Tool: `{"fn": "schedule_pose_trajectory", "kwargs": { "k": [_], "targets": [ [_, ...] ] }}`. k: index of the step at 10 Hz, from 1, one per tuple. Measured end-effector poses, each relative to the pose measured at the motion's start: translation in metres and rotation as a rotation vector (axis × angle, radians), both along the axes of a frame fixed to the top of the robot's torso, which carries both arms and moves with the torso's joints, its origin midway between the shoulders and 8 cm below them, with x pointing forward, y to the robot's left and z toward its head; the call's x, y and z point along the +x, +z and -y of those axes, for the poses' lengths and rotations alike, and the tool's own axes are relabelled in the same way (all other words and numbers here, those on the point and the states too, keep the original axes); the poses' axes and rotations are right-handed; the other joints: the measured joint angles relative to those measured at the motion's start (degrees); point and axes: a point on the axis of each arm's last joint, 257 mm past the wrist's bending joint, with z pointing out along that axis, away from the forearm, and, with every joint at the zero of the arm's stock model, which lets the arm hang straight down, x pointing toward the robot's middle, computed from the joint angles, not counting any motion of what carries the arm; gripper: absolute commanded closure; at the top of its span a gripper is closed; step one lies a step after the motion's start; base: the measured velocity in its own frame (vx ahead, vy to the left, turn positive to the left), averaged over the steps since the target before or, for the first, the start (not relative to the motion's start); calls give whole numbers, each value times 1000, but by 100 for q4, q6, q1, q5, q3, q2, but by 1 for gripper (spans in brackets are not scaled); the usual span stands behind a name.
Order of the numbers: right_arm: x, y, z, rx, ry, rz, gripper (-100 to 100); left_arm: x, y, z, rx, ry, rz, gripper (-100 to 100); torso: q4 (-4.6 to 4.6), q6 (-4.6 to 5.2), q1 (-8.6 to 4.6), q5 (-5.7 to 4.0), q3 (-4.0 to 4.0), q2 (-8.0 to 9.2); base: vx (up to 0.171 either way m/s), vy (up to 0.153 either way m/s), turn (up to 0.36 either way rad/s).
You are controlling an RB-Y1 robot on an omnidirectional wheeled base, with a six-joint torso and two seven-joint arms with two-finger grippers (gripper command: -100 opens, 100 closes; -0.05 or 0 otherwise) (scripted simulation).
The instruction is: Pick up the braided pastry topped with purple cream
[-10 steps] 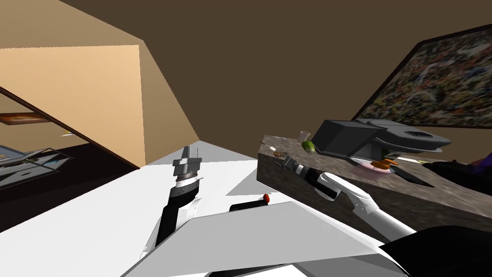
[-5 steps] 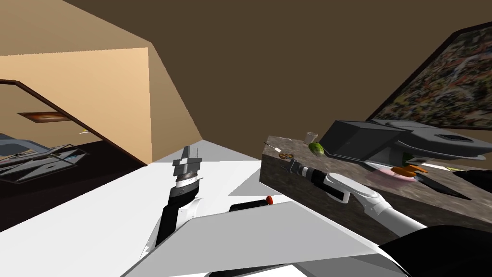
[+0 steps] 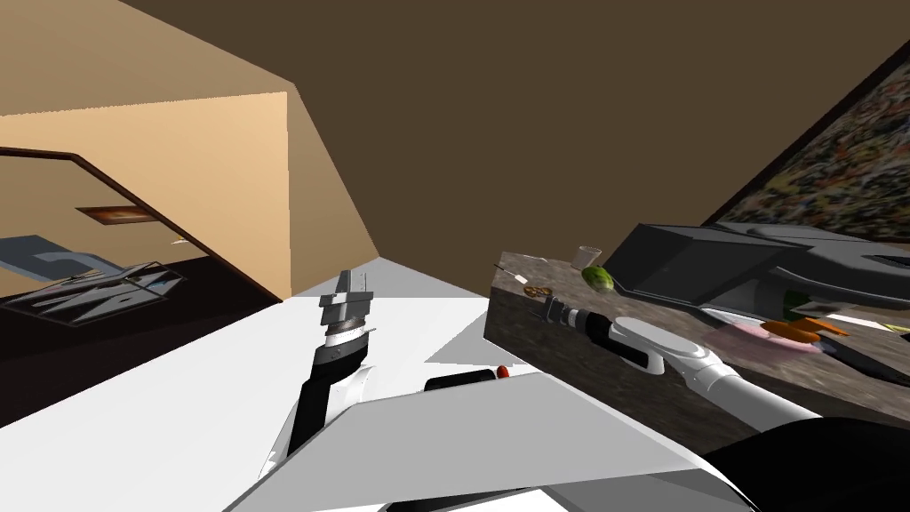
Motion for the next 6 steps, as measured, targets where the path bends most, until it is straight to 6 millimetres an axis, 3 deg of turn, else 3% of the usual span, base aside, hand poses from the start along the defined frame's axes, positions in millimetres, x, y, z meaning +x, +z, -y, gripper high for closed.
{"fn": "schedule_pose_trajectory", "kwargs": {
  "k": [2,6],
  "targets": [
    [-21,-14,40,-123,0,-61,-100,0,0,0,0,0,0,0,-2,1,14,3,-4,-7,70,84,52],
    [-36,-28,82,-245,-11,-120,-100,0,0,0,0,0,0,0,2,2,-9,-2,5,8,30,29,51]
  ]
}}
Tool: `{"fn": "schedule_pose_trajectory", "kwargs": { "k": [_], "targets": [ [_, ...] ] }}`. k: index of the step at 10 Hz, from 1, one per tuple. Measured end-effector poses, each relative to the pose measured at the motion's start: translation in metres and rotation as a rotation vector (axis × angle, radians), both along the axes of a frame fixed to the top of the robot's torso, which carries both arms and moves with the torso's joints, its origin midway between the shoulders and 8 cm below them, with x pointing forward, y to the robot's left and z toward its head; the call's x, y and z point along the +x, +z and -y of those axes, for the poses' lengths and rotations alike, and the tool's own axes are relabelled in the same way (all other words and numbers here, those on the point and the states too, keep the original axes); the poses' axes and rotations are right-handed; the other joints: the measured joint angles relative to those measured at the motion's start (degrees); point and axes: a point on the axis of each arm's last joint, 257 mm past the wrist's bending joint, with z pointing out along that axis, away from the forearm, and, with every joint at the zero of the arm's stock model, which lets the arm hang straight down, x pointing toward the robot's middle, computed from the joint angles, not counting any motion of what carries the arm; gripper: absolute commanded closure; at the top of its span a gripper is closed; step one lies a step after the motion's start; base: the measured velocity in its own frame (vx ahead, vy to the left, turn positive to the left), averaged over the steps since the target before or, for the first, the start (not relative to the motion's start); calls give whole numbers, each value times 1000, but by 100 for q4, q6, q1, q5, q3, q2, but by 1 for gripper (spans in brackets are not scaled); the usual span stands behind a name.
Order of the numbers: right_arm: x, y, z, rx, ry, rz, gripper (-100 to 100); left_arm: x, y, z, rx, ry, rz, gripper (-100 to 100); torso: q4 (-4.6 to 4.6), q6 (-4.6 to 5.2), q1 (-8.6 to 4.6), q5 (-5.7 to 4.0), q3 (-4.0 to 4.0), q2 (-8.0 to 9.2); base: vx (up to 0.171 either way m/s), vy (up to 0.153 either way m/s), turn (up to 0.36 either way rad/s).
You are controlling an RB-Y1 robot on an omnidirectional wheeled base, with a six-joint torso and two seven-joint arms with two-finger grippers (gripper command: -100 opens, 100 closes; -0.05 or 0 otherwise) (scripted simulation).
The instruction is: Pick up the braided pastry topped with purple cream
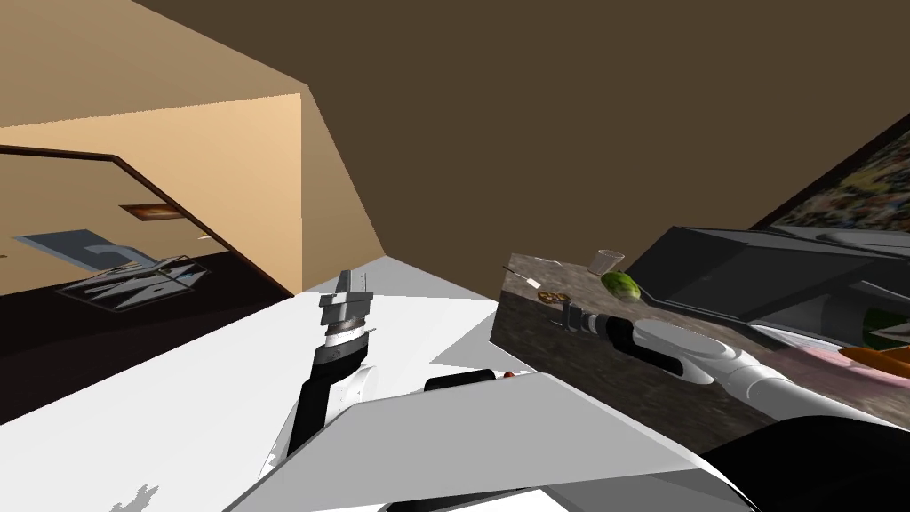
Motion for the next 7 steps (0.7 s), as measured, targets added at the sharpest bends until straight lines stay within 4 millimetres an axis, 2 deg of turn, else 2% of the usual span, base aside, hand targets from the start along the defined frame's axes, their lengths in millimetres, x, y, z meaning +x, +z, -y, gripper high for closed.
{"fn": "schedule_pose_trajectory", "kwargs": {
  "k": [3,7],
  "targets": [
    [-7,-4,31,-76,-5,-36,-100,0,0,0,0,0,0,0,0,2,-5,-2,1,3,36,28,44],
    [-30,-4,86,-223,-7,-114,-100,0,0,0,0,0,0,0,-2,0,-1,0,-5,-9,66,32,67]
  ]
}}
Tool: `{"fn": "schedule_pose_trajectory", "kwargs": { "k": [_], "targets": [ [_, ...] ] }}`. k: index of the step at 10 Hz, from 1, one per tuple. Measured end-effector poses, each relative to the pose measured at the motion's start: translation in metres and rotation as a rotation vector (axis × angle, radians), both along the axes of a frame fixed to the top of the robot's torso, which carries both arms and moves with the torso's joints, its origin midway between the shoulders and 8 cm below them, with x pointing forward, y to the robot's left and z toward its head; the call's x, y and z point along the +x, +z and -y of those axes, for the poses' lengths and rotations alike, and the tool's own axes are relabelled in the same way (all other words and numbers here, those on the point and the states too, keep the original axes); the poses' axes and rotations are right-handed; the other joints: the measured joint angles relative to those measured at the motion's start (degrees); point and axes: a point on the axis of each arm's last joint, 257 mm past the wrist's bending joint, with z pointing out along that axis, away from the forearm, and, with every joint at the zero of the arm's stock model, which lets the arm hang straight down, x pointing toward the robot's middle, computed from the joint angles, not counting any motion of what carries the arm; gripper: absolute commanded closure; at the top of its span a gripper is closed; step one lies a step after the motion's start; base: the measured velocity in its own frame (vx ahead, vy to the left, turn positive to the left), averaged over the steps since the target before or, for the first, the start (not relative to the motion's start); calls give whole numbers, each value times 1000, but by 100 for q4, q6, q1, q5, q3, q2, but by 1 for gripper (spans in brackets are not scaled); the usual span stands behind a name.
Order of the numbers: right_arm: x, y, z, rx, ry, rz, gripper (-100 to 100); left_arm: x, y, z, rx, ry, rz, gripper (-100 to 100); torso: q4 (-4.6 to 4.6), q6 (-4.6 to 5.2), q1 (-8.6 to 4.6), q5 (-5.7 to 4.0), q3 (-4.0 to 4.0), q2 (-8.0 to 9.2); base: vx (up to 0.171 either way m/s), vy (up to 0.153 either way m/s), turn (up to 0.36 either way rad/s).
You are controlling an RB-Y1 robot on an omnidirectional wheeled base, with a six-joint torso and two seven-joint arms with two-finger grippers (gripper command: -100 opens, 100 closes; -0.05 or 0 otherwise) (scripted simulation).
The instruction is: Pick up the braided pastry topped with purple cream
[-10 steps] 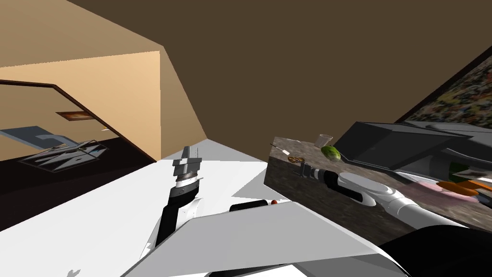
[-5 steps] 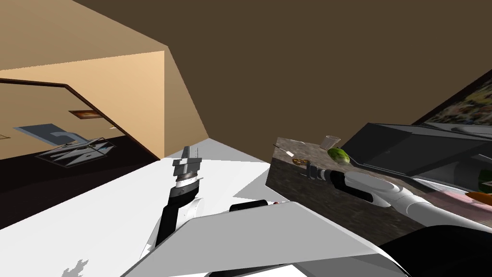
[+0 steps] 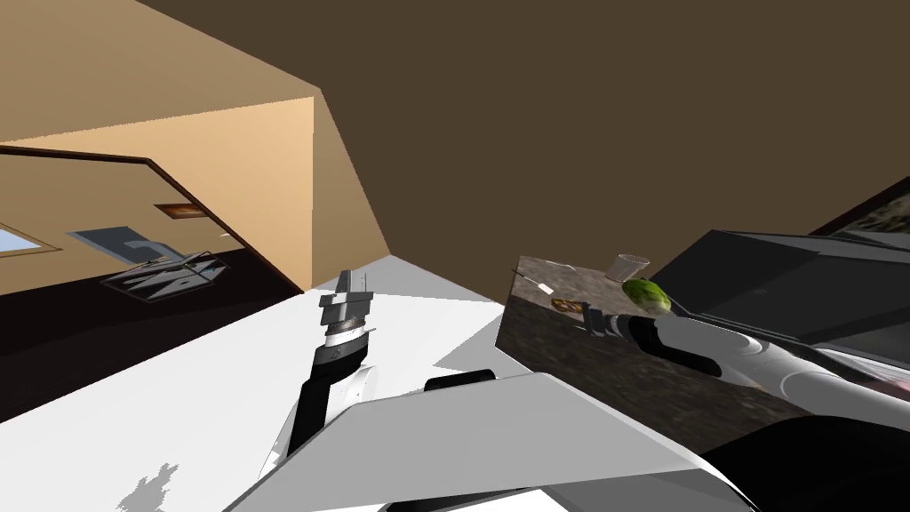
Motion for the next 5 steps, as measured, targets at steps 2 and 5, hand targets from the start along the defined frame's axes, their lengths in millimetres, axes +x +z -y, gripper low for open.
{"fn": "schedule_pose_trajectory", "kwargs": {
  "k": [2,5],
  "targets": [
    [-8,-1,19,-54,-2,-29,-100,0,0,0,0,0,0,0,0,0,-9,-3,1,3,58,-9,49],
    [-11,0,27,-79,-3,-43,-100,0,0,0,0,0,0,0,4,2,-15,-5,11,20,1,-9,11]
  ]
}}
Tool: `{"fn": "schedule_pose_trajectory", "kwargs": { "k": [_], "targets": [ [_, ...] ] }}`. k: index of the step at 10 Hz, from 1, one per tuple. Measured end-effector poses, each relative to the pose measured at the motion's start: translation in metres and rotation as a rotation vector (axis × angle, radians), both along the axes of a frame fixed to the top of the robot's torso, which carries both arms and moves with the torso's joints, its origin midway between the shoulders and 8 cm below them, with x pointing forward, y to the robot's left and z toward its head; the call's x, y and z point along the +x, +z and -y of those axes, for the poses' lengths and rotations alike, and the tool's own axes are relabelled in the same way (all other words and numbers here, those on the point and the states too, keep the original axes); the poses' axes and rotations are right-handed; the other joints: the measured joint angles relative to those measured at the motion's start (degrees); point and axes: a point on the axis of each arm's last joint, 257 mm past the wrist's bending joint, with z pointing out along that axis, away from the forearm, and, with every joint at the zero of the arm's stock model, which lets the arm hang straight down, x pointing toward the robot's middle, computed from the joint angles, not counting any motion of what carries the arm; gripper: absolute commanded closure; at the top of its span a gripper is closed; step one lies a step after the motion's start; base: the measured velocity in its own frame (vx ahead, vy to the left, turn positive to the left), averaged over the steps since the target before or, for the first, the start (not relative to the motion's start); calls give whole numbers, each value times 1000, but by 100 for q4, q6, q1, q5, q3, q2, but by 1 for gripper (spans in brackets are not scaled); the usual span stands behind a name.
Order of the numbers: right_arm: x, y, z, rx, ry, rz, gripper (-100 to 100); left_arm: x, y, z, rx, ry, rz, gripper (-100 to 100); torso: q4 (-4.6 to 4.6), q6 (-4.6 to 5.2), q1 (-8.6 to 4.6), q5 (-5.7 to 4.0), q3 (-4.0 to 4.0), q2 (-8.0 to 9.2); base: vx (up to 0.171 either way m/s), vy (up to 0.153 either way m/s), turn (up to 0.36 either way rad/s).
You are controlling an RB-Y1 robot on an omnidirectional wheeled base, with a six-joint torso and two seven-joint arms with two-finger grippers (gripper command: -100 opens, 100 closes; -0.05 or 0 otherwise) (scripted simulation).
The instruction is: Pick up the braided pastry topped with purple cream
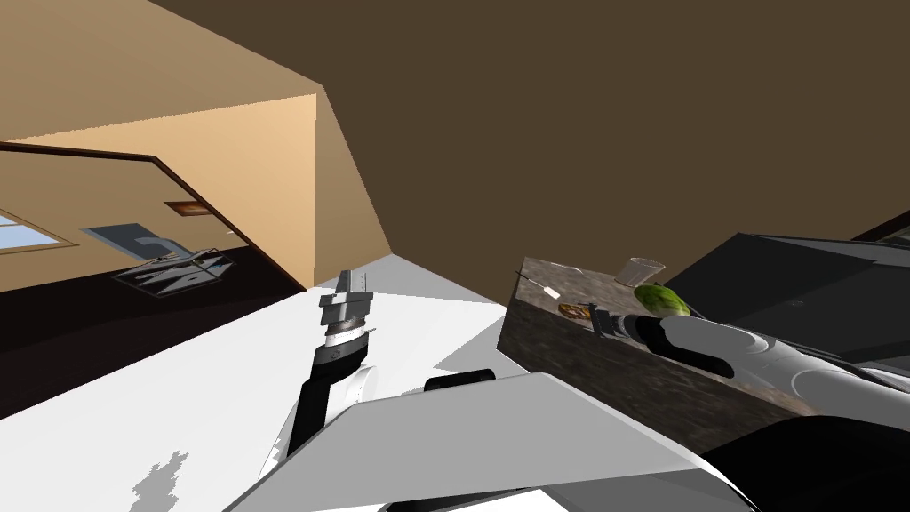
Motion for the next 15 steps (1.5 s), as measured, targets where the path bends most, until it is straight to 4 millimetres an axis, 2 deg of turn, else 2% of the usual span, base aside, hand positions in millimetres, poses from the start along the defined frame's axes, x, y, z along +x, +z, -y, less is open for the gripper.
{"fn": "schedule_pose_trajectory", "kwargs": {
  "k": [7,15],
  "targets": [
    [29,-18,-6,10,-23,-15,-100,0,0,0,0,0,0,0,7,0,-10,-3,18,30,-57,-21,22],
    [68,-20,-13,5,-31,-9,-100,0,0,0,0,0,0,0,5,1,-4,-1,13,22,-43,-14,17]
  ]
}}
